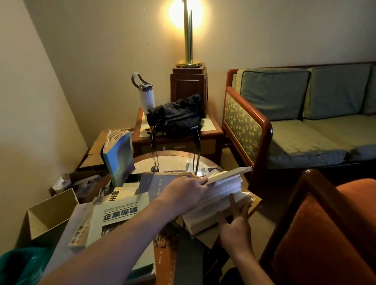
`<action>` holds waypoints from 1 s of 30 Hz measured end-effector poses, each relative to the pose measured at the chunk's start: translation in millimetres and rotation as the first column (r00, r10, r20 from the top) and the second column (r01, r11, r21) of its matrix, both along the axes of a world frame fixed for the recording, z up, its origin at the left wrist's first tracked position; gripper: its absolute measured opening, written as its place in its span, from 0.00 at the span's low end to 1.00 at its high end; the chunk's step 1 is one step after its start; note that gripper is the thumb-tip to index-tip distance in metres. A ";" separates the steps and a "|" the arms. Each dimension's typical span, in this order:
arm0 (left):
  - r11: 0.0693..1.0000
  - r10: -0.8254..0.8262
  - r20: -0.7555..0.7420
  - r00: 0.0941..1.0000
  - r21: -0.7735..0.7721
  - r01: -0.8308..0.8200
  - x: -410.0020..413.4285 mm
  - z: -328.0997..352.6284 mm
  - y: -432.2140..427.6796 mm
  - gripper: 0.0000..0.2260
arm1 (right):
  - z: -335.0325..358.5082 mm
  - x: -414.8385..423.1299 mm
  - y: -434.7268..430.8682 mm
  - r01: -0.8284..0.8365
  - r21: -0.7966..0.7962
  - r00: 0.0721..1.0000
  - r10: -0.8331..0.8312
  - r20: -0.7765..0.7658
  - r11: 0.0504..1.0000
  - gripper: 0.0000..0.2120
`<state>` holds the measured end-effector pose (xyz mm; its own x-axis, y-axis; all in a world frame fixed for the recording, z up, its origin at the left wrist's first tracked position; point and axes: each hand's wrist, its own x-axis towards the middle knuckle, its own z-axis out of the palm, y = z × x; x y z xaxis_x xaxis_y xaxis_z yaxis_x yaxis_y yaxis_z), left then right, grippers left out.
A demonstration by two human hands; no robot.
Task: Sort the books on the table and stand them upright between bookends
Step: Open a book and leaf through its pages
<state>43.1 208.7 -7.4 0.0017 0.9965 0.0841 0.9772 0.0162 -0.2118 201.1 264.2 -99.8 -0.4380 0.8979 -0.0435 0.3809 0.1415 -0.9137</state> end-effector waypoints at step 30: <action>0.667 -0.009 0.998 0.055 0.047 -0.743 -52.8 8.4 -210.3 0.20 | 41.5 -71.6 -65.2 -0.329 0.069 0.920 0.336 -0.202 0.942 0.35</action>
